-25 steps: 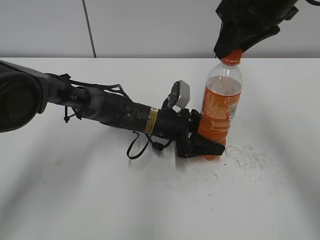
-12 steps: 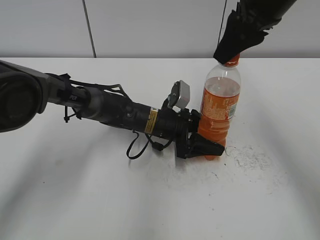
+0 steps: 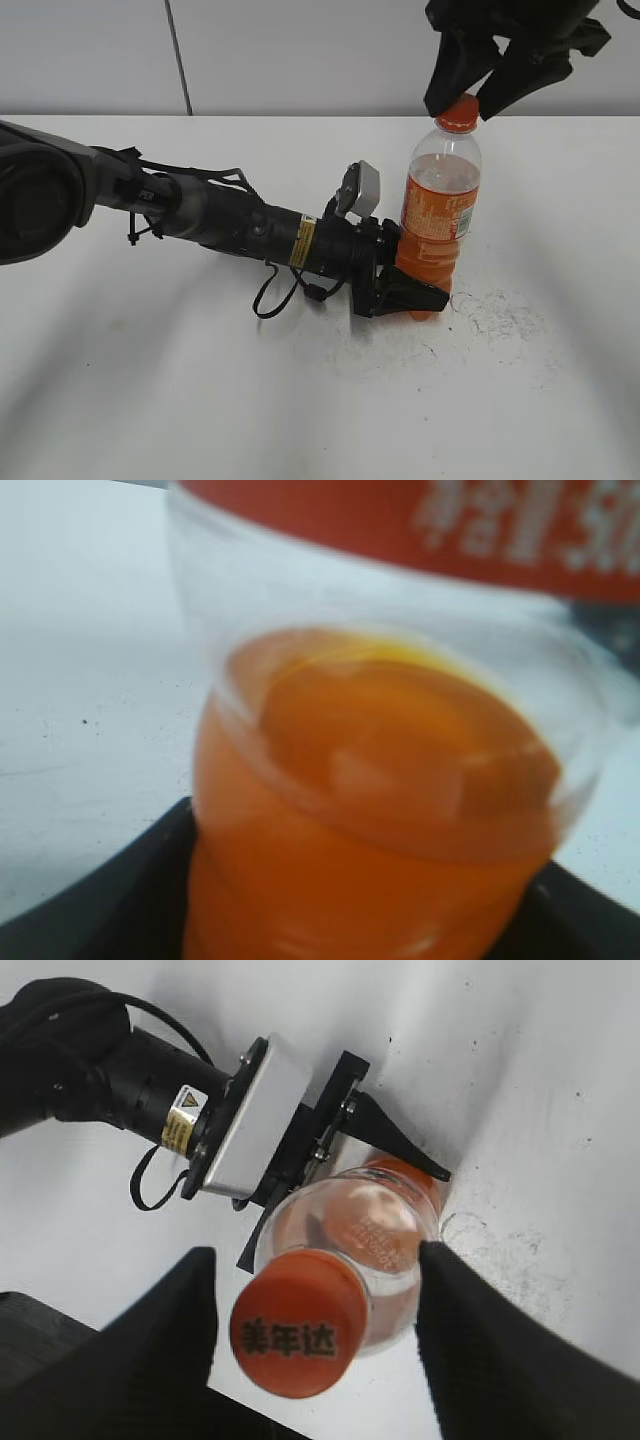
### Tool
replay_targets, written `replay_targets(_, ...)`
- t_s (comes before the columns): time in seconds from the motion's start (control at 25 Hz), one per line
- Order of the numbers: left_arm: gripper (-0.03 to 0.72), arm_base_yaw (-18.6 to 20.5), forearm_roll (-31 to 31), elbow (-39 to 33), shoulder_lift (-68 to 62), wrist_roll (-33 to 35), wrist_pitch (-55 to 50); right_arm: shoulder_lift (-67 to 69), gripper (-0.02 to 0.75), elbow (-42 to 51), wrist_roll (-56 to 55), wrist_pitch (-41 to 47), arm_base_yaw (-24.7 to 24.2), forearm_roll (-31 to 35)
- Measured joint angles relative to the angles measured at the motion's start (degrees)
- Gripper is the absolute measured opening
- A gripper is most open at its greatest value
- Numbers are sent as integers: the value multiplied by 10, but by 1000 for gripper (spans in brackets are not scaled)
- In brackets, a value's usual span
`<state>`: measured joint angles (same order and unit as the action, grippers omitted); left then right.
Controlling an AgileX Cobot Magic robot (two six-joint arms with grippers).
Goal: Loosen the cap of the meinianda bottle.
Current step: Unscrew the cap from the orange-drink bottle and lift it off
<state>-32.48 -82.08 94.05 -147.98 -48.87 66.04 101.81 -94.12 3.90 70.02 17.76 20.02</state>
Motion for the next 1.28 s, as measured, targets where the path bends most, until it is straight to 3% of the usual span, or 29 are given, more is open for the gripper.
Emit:
replay_targets(0.12, 553, 0, 0, 0, 0, -1, 0, 0, 316, 0, -10, 0, 0, -6)
replay_targets(0.2, 552, 0, 1, 0, 0, -3, 0, -2, 276, -2, 6, -2, 0, -14)
replay_targets(0.36, 551, 0, 1, 0, 0, -3, 0, -2, 276, -2, 106, -2, 0, -14)
replay_targets(0.64, 551, 0, -2, 0, 0, -1, 0, -2, 274, -2, 480, 2, 0, 11)
replay_targets(0.76, 551, 0, -2, 0, 0, -1, 1, -2, 274, -2, 511, 4, 0, 16)
replay_targets(0.84, 551, 0, -2, 0, 0, -1, 1, -2, 297, -2, 490, 4, 0, 16)
replay_targets(1.0, 551, 0, -2, 0, 0, -1, 1, -2, 506, -2, 339, 3, 0, 12)
replay_targets(1.08, 551, 0, -2, 0, 0, -1, 1, -2, 563, -2, 229, 3, 0, 9)
replay_targets(1.16, 551, 0, -2, 0, 0, -1, 1, -2, 549, -2, 137, 3, 0, 7)
replay_targets(1.28, 551, 0, -2, 0, 0, -1, 2, -2, 456, -2, 49, 3, 0, 7)
